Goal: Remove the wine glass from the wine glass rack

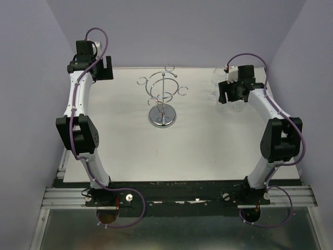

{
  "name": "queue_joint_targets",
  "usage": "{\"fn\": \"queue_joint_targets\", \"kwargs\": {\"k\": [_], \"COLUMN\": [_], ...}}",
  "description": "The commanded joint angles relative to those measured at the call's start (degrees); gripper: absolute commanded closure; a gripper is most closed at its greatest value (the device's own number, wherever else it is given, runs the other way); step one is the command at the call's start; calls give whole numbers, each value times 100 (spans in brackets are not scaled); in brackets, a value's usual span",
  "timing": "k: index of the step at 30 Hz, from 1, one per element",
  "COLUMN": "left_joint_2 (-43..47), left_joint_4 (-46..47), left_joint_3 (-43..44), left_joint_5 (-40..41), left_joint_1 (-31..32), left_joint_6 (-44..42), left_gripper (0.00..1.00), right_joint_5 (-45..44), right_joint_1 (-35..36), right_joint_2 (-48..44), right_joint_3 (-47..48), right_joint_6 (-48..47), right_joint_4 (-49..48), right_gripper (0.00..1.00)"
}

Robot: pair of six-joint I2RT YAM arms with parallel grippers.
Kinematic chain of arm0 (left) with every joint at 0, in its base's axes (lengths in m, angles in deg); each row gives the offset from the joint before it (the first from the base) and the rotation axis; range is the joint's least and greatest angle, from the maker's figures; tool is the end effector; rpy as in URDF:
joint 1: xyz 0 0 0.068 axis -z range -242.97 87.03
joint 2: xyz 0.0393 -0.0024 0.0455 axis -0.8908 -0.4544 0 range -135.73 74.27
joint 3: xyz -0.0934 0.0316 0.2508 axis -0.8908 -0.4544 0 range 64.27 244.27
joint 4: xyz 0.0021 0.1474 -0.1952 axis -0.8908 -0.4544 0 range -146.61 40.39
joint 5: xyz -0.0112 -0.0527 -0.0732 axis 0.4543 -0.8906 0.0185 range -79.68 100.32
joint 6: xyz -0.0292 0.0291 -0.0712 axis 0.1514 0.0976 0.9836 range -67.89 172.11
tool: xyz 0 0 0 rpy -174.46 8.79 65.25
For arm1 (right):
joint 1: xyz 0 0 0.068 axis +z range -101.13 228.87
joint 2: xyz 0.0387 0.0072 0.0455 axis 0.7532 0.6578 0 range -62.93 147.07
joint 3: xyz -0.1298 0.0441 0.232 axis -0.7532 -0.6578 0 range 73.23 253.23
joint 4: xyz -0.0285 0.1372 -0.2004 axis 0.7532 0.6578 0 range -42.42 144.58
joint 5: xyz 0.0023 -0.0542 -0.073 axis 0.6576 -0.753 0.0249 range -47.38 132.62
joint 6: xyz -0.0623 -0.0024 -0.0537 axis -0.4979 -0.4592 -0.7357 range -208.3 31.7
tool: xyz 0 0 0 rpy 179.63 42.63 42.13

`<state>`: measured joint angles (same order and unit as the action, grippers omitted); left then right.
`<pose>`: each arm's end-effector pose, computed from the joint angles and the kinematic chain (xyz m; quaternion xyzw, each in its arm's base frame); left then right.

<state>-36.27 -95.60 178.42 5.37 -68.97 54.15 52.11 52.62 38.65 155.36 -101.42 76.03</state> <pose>0.4397 0.0400 0.3336 -0.0467 0.9130 -0.0256 0.4044 0.4016 0.0382 0.2424 -0.1658 0.9156 0.0477 0.3631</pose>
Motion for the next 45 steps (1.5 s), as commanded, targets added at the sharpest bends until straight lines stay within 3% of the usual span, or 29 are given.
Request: {"fn": "queue_joint_targets", "kwargs": {"k": [1, 8, 22, 26, 30, 34, 36, 45], "left_joint_2": [-20, 6, 164, 173, 138, 138, 156, 182], "left_joint_4": [65, -32, -102, -111, -120, -129, -129, -137], "left_joint_3": [-59, -42, -332, -341, -235, -182, -209, -261], "left_joint_5": [522, -137, 82, 143, 143, 152, 196, 205], "left_joint_1": [20, 371, 881, 960, 1030, 1066, 1066, 1066], "left_joint_6": [253, 16, -178, -354, -362, -389, -406, -398], "left_gripper": [1, 1, 1, 1, 1, 1, 1, 1], "right_joint_5": [-62, -273, 52, 131, 9, 52, 61, 52], "right_joint_1": [3, 3, 3, 3, 3, 3, 3, 3], "right_joint_2": [160, 327, 723, 784, 784, 653, 626, 416], "right_joint_3": [242, 286, 646, 717, 752, 726, 734, 612], "right_joint_6": [-41, -67, -129, -120, -59, -15, 12, 3], "right_joint_4": [-120, -234, -103, -24, -41, -102, -103, -41], "right_gripper": [99, 99, 98, 74, 42, 20, 3, 0]}}
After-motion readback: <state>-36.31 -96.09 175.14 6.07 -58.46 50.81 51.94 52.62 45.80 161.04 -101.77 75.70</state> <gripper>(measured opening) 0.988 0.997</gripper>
